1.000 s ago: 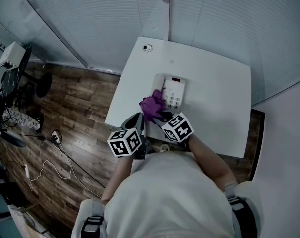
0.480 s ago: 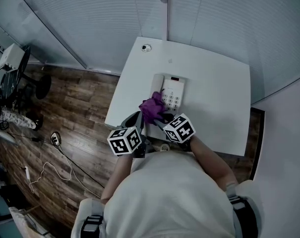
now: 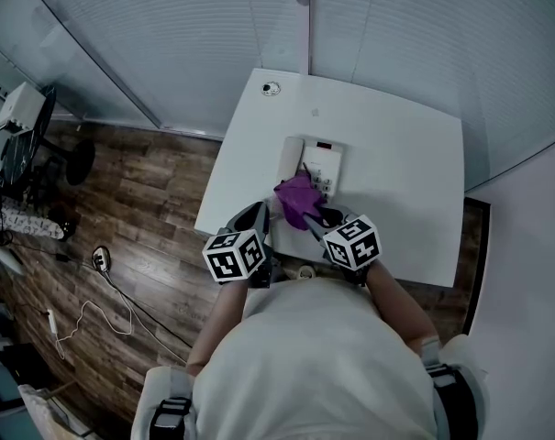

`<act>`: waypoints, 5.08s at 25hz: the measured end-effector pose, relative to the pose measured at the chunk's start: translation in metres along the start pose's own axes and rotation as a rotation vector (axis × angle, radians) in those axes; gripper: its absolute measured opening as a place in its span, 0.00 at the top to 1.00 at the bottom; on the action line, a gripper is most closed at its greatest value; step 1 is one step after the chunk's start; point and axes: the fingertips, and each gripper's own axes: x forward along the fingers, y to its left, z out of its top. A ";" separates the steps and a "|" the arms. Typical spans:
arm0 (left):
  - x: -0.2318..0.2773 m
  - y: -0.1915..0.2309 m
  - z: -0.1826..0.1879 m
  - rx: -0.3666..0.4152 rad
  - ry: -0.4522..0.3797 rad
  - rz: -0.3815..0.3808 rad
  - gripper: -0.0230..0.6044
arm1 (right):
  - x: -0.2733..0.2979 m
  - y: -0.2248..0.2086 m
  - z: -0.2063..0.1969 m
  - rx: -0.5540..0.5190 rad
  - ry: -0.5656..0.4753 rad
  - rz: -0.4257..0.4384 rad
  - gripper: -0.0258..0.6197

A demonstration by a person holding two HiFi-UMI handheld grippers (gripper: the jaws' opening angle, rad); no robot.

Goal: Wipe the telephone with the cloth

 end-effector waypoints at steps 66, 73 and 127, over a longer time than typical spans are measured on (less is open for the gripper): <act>0.095 -0.023 0.010 0.097 0.146 -0.073 0.60 | -0.062 -0.061 0.047 0.170 -0.323 -0.269 0.81; 0.068 -0.034 0.021 -0.042 0.076 -0.216 0.60 | -0.062 -0.059 0.057 0.151 -0.341 -0.258 0.81; -0.013 -0.082 0.063 -0.671 -0.167 -0.983 0.60 | -0.054 0.009 0.164 0.090 -0.523 0.017 0.81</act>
